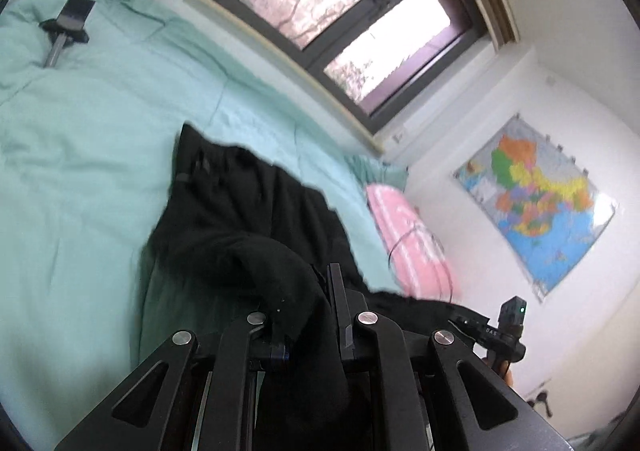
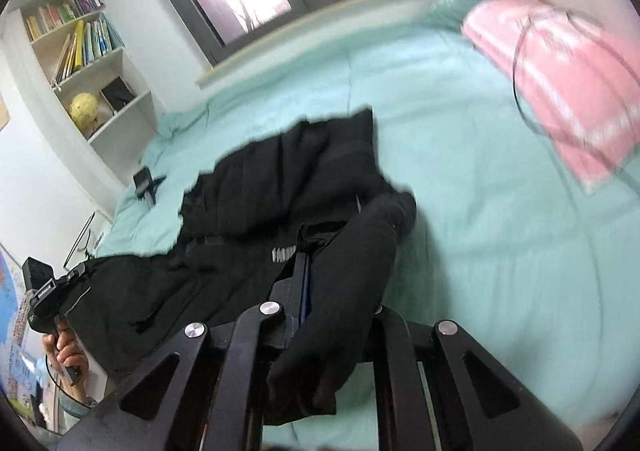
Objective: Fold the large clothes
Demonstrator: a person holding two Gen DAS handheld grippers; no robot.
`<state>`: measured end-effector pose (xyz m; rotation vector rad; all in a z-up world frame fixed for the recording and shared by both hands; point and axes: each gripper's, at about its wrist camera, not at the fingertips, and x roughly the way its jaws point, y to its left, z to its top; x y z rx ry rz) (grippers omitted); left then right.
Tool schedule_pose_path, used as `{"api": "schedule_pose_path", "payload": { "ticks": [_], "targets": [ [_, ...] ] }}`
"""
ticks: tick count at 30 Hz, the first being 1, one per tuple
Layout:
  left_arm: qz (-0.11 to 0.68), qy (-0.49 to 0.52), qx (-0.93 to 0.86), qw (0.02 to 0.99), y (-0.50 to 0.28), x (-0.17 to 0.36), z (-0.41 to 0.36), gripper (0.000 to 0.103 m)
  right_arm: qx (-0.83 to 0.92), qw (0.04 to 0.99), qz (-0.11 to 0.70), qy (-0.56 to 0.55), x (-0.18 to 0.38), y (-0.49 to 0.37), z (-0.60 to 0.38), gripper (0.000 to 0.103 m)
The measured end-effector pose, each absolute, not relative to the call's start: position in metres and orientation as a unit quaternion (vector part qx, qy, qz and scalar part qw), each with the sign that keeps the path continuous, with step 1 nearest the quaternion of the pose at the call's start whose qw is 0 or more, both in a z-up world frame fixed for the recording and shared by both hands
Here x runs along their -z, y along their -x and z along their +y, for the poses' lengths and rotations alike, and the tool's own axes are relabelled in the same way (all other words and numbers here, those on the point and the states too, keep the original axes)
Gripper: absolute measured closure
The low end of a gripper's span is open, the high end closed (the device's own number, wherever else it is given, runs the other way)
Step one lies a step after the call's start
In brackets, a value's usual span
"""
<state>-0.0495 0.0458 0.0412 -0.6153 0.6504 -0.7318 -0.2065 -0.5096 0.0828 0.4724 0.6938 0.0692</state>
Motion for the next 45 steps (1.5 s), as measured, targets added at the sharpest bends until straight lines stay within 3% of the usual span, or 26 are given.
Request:
{"api": "schedule_pose_path", "payload": {
  "ticks": [11, 17, 23, 26, 33, 37, 39, 42, 44, 45],
  "targets": [
    [0.3, 0.312, 0.245, 0.868, -0.089, -0.061, 0.035, 0.088, 0.014, 0.918, 0.308, -0.249, -0.127, 0.057, -0.536, 0.089],
    [0.339, 0.231, 0.143, 0.901, -0.155, -0.016, -0.011, 0.087, 0.075, 0.913, 0.346, -0.201, -0.077, -0.038, -0.529, 0.088],
    [0.421, 0.257, 0.11, 0.863, -0.209, 0.06, -0.02, 0.082, 0.105, 0.861, 0.44, -0.232, 0.033, -0.104, -0.539, 0.079],
    [0.428, 0.237, 0.106, 0.866, -0.219, 0.079, -0.029, 0.082, 0.118, 0.86, 0.445, -0.219, 0.063, -0.115, -0.536, 0.079],
    [0.405, 0.218, 0.117, 0.88, -0.214, 0.088, -0.031, 0.082, 0.136, 0.877, 0.421, -0.188, 0.071, -0.116, -0.525, 0.078],
    [0.414, 0.166, 0.13, 0.886, -0.204, 0.062, -0.033, 0.082, 0.1, 0.869, 0.433, -0.218, 0.058, -0.107, -0.536, 0.073],
    [0.38, 0.136, 0.165, 0.9, -0.182, 0.032, -0.027, 0.082, 0.05, 0.862, 0.424, -0.272, 0.044, -0.092, -0.553, 0.068],
    [0.329, 0.158, 0.266, 0.892, -0.146, -0.008, 0.0, 0.07, -0.034, 0.862, 0.365, -0.351, 0.019, -0.056, -0.582, 0.063],
    [0.318, 0.203, 0.321, 0.869, -0.135, -0.023, 0.02, 0.044, -0.048, 0.865, 0.332, -0.373, 0.004, -0.035, -0.596, 0.044],
    [0.31, 0.23, 0.341, 0.857, -0.13, -0.03, 0.034, 0.038, -0.053, 0.869, 0.312, -0.382, -0.005, -0.023, -0.603, 0.039]
  ]
}}
